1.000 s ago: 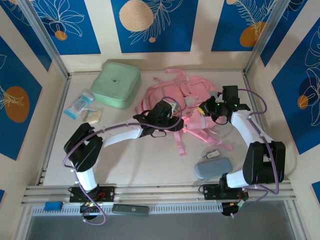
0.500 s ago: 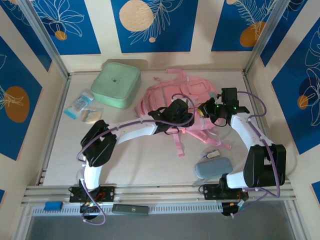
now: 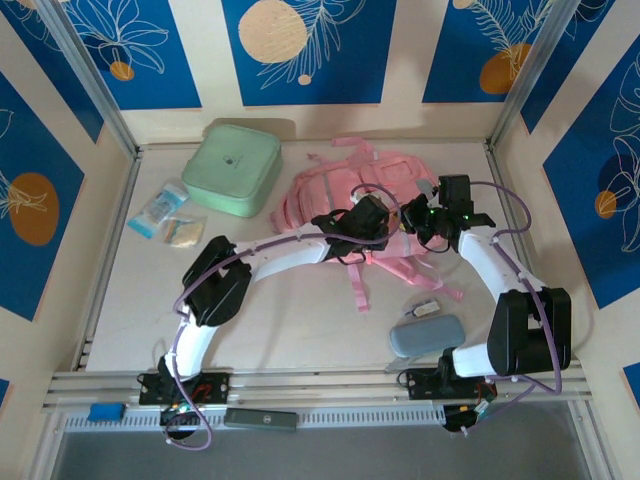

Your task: Pack the student bag

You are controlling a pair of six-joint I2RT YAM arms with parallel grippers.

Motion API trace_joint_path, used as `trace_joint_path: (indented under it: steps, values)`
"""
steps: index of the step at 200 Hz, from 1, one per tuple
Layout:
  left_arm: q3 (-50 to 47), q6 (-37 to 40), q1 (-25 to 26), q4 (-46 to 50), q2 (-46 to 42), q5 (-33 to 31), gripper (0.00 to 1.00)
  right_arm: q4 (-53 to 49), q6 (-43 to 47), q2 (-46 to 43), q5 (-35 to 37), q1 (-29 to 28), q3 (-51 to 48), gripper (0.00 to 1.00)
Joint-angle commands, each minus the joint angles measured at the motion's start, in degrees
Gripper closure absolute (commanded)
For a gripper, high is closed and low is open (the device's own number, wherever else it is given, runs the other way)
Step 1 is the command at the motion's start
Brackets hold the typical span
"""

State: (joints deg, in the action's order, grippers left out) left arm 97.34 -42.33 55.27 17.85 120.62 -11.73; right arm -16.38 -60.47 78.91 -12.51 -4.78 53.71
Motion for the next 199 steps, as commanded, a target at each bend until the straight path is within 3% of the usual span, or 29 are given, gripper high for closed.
trace_joint_path:
  steps: [1,82,118,140,165,199]
  values:
    - [2.53,0.84,-0.21,-3.37,1.52,-3.16,0.74,2.29,-0.27,-2.10,-6.59,-2.17,0.08,1.00]
    - [-3.31,3.51,-0.51,-7.55,-5.02,-0.88,1.00,1.54,0.70,-2.26,-7.41,-0.09,0.30,1.00]
    - [-5.63,4.52,-0.77,-6.71,-8.53,2.18,1.00,0.25,2.38,-2.03,-7.17,0.80,1.15,1.00]
    - [-5.94,2.14,-1.41,0.53,-9.96,2.26,1.00,-1.21,4.31,-1.19,-7.51,1.66,2.26,1.00]
    - [-10.50,3.96,-2.16,2.05,-12.13,6.01,1.00,-1.55,5.40,-0.19,-9.41,3.13,3.30,1.00]
    - [-16.47,5.73,-3.45,3.75,-13.56,6.46,1.00,-3.26,7.19,1.06,-11.63,3.98,6.04,1.00]
